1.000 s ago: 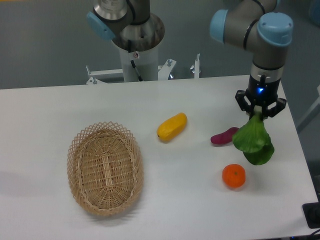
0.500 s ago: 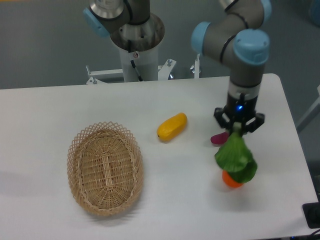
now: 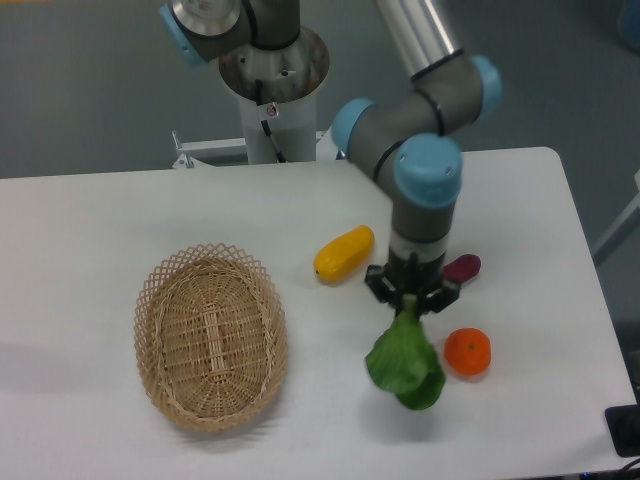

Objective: Place the green vegetable on the table
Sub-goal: 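Carry the held green bok choy toward the open table beside the orange, then lower the bok choy onto the table and open the gripper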

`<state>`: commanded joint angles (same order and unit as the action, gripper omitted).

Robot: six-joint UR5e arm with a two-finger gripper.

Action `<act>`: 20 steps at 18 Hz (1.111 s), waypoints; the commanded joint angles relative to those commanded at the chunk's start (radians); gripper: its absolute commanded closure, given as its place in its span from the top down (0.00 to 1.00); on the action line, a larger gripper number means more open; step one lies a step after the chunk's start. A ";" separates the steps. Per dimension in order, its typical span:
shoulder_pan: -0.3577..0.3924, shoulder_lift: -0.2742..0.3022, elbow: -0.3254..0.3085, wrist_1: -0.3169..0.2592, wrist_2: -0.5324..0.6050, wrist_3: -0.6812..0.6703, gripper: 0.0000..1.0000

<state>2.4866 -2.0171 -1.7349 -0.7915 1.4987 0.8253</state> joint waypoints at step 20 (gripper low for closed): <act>0.021 0.012 0.031 0.000 0.110 -0.043 1.00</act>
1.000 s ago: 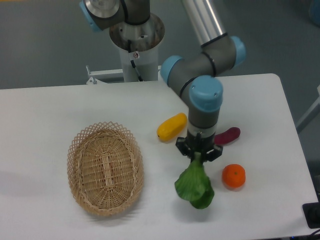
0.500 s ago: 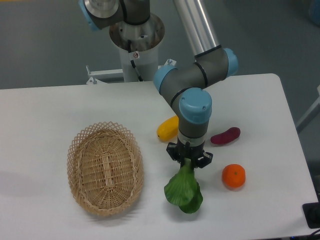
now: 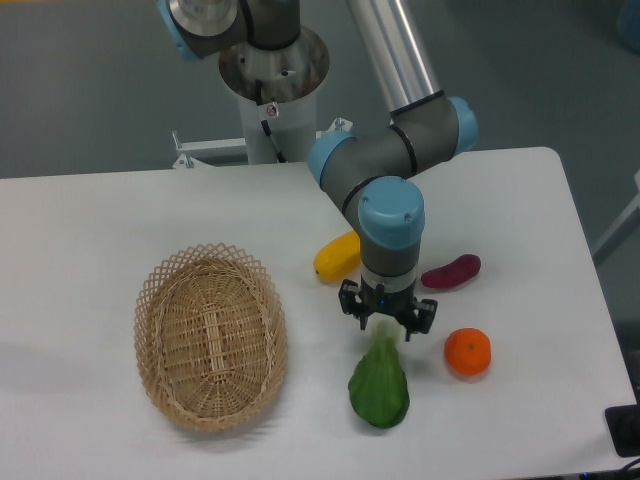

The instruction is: Place the green vegetable on the table

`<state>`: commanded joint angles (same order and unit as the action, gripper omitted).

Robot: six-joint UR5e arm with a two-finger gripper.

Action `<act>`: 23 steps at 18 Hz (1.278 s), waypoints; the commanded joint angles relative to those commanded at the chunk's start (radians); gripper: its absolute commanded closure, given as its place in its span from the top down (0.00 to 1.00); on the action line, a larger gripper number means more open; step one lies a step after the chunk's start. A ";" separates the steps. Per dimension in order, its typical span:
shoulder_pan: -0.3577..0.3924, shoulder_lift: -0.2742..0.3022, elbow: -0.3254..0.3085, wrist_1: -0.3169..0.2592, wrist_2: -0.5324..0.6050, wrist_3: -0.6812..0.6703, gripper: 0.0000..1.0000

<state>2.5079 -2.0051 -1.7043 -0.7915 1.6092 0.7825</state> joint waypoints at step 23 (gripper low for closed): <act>0.408 0.175 0.089 -0.178 0.035 0.682 1.00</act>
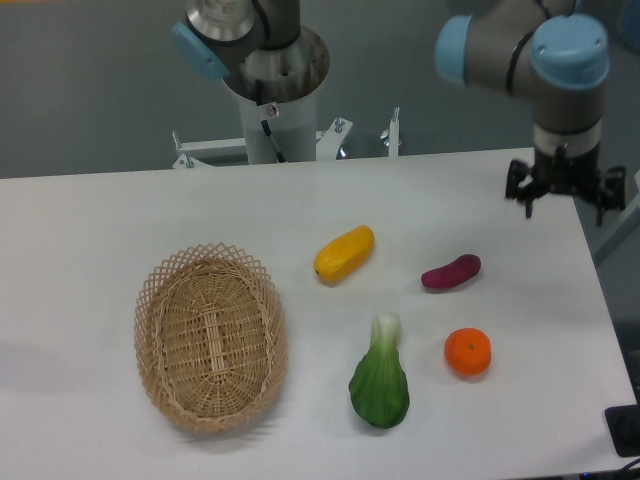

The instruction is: Place the green vegetable on the table

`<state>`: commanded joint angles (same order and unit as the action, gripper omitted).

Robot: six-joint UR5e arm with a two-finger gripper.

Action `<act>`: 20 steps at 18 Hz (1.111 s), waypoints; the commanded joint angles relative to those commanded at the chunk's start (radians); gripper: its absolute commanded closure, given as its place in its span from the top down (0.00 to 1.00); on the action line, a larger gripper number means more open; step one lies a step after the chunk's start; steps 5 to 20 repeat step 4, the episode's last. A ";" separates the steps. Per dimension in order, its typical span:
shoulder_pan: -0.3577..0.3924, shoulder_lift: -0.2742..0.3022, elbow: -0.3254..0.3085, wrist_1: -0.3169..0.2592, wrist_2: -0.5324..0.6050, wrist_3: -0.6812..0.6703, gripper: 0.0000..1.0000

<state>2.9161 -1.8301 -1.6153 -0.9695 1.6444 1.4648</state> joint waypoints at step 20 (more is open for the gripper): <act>0.009 0.014 -0.003 0.000 -0.012 0.005 1.00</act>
